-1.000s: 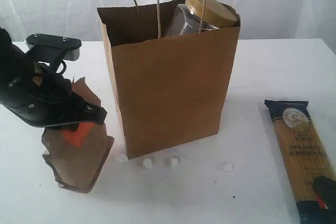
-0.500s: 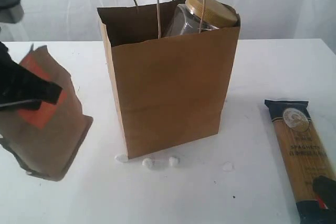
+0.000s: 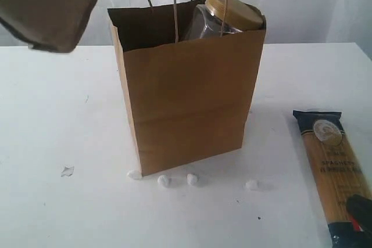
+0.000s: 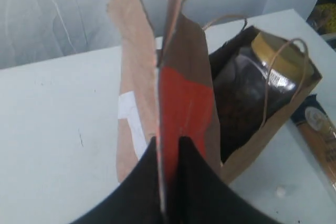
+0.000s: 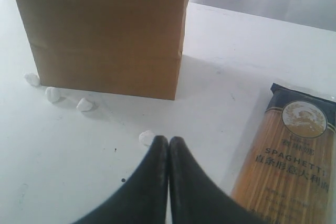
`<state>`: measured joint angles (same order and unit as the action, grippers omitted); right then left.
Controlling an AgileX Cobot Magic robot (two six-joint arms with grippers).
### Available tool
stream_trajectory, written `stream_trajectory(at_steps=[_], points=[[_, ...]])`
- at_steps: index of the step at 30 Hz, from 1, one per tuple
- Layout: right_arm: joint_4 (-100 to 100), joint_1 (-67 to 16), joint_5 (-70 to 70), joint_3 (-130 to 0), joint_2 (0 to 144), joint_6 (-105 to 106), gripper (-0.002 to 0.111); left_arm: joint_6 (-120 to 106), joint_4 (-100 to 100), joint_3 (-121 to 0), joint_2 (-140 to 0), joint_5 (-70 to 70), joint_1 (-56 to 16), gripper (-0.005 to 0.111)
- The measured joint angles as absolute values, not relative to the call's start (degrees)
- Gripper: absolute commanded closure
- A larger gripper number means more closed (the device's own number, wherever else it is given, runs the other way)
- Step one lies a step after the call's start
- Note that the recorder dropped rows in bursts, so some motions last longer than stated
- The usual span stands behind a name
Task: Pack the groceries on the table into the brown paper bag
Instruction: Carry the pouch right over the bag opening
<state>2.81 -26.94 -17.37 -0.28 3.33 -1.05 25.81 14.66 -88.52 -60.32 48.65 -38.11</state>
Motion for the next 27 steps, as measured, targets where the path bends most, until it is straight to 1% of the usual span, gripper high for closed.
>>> stream_trajectory(at_steps=[5,9,18,27], points=[[2.8,-26.9,-17.4,-0.3,3.3,-1.1,0.108,22.3,13.2,-97.0,-65.7,49.5,-38.1,0.107],[2.8,-26.9,-17.4,-0.3,3.3,-1.1,0.108,20.7,11.2,-101.4,-70.6,49.8,-38.1,0.107],[2.7,-26.9,-17.4,-0.3,3.3,-1.1,0.108,17.1,8.4,-105.1,-78.4,49.9,-38.1,0.107],[2.7,-26.9,-17.4,-0.3,3.3,-1.1,0.108,16.6,6.4,-107.2,-82.1,47.1,-38.1,0.107]])
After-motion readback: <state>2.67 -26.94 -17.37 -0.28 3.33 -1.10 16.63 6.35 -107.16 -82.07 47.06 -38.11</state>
